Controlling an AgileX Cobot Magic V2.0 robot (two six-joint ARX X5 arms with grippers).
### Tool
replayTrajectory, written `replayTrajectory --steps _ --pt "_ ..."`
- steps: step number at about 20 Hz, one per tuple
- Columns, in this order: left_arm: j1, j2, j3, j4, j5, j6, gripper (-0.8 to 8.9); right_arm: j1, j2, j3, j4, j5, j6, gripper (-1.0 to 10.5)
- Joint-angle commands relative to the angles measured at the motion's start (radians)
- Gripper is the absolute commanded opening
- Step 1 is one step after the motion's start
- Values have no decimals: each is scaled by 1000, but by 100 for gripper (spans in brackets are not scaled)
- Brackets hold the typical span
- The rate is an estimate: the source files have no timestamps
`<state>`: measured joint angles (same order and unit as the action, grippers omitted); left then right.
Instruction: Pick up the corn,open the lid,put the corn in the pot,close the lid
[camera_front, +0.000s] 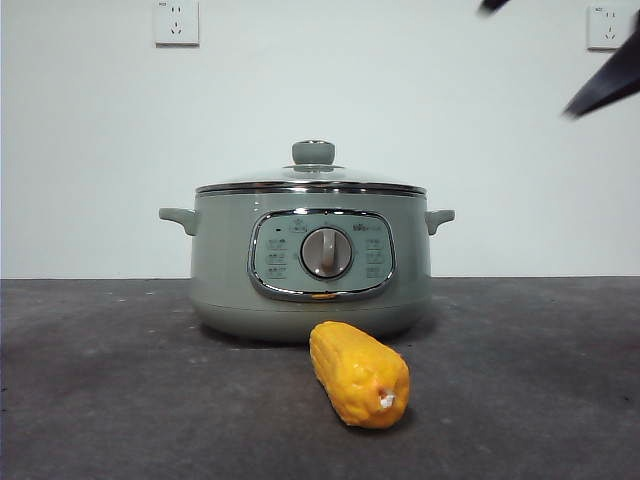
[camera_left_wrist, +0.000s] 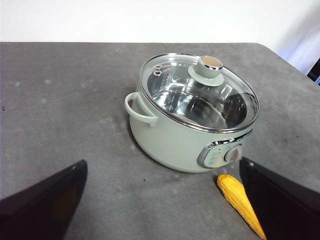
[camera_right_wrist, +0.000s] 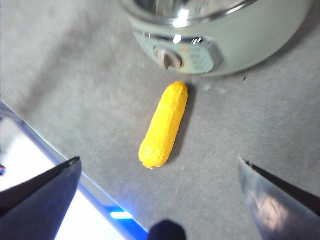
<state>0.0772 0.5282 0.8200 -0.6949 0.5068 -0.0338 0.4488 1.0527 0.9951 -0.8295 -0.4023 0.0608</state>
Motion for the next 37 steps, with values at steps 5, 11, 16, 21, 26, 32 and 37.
replayTrajectory --steps 5,11,16,21,26,32,37 --pt "-2 -2 7 6 2 7 628 174 183 5 90 142 76 594" --pt "-2 -2 6 6 2 7 628 290 357 5 183 231 130 594" --pt "-2 -2 7 6 2 7 628 357 471 5 238 300 161 594" --pt "-2 -2 7 5 2 7 628 391 576 5 269 370 204 586" --pt "-2 -2 7 5 2 7 628 397 601 5 282 377 226 294" --pt "-2 -2 7 3 2 7 628 404 601 5 281 365 223 24" --pt "-2 3 7 7 2 8 627 404 549 5 264 365 193 -16"
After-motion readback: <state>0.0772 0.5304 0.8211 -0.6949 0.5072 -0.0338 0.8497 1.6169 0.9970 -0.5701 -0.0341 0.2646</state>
